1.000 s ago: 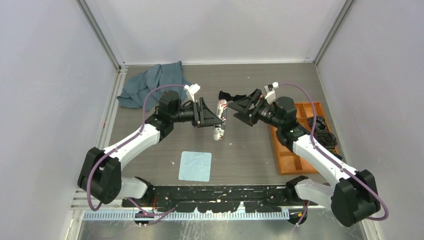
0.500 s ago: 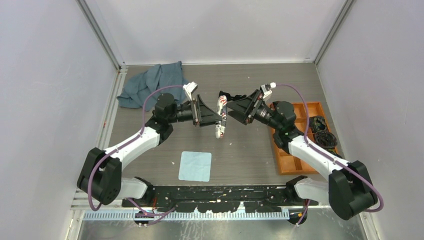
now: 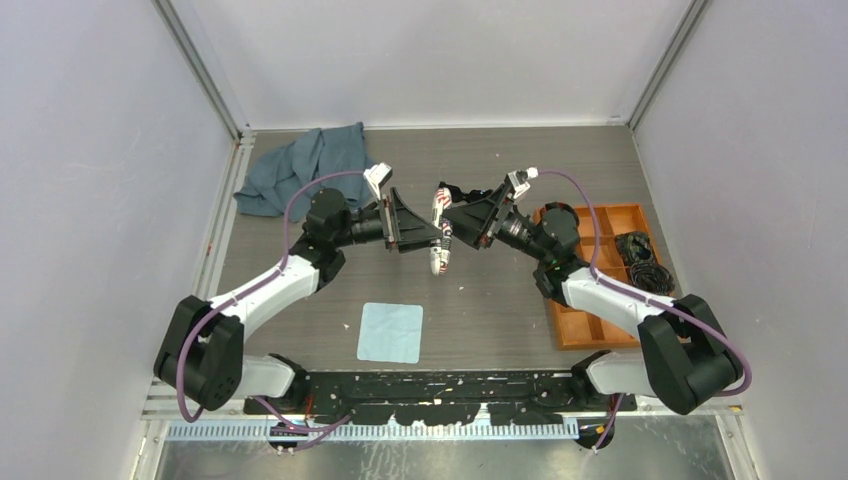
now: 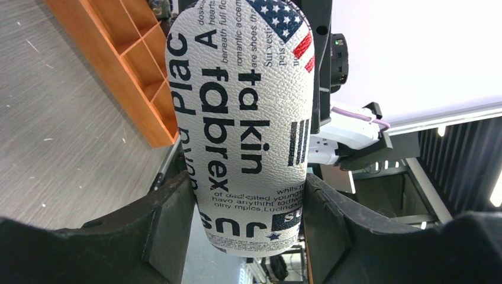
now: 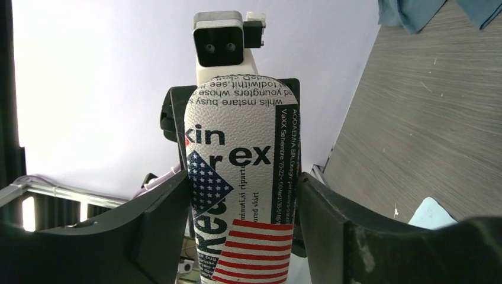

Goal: Organize the sunglasses
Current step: Open the sunglasses case.

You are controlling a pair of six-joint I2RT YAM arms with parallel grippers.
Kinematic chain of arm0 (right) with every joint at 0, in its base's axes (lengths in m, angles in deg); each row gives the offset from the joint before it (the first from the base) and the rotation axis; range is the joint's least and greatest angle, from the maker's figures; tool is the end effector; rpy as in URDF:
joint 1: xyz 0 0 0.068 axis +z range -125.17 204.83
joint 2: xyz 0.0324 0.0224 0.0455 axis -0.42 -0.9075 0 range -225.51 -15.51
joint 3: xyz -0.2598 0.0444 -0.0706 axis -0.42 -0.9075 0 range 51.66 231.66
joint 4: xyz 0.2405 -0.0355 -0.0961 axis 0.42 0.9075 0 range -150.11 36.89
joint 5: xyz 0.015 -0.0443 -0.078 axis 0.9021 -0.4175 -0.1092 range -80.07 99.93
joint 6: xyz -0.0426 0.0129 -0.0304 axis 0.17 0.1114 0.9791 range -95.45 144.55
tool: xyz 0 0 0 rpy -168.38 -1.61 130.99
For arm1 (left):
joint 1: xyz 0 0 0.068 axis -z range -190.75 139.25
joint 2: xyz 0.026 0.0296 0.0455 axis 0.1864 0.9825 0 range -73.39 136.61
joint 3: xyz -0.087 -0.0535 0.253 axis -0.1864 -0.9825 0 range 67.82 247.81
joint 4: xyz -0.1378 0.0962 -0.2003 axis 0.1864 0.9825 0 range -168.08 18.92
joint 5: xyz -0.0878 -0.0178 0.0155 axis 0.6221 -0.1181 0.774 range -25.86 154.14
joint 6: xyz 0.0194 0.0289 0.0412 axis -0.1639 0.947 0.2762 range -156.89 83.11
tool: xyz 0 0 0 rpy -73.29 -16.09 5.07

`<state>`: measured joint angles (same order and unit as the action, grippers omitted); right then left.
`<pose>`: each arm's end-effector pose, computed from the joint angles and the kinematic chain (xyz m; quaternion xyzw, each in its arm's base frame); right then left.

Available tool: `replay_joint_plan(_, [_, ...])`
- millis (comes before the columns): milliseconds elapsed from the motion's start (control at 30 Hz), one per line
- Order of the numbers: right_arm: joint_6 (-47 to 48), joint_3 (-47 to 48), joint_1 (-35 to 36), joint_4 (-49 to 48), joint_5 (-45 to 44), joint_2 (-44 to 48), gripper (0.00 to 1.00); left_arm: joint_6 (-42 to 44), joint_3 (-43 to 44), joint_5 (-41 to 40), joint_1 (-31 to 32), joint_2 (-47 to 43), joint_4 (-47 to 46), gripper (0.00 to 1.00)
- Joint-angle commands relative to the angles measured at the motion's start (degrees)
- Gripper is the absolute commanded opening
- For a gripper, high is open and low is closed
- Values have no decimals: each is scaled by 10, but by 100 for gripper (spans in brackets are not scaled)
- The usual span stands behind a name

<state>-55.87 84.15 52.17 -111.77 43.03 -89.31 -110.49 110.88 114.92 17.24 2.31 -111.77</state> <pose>0.2328 0.1422 0.2691 0.0787 0.6470 0.7022 0.2865 0.2432 -0.1603 0.2895 0.0366 0.7020 -0.6895 0.1747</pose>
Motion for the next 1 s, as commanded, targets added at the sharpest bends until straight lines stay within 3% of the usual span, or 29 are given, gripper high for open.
replay_joint_plan(0, [-16, -4, 4, -60, -7, -6, 61, -9, 4, 12, -1, -28, -54, 1])
replay_joint_plan(267, [-16, -15, 3, -58, -13, 11, 20, -7, -4, 7, -20, -35, -48, 1])
replay_joint_plan(400, [10, -18, 3, 1, -26, 34, 1, 29, 0, -2, -31, -54, 20, 1])
replay_joint_plan(633, [93, 14, 3, 198, -58, 89, 0, 162, 46, -41, -31, -94, 229, 1])
replay_joint_plan(967, [103, 34, 9, 257, -93, 90, 1, 173, 35, -51, -30, -94, 252, 0])
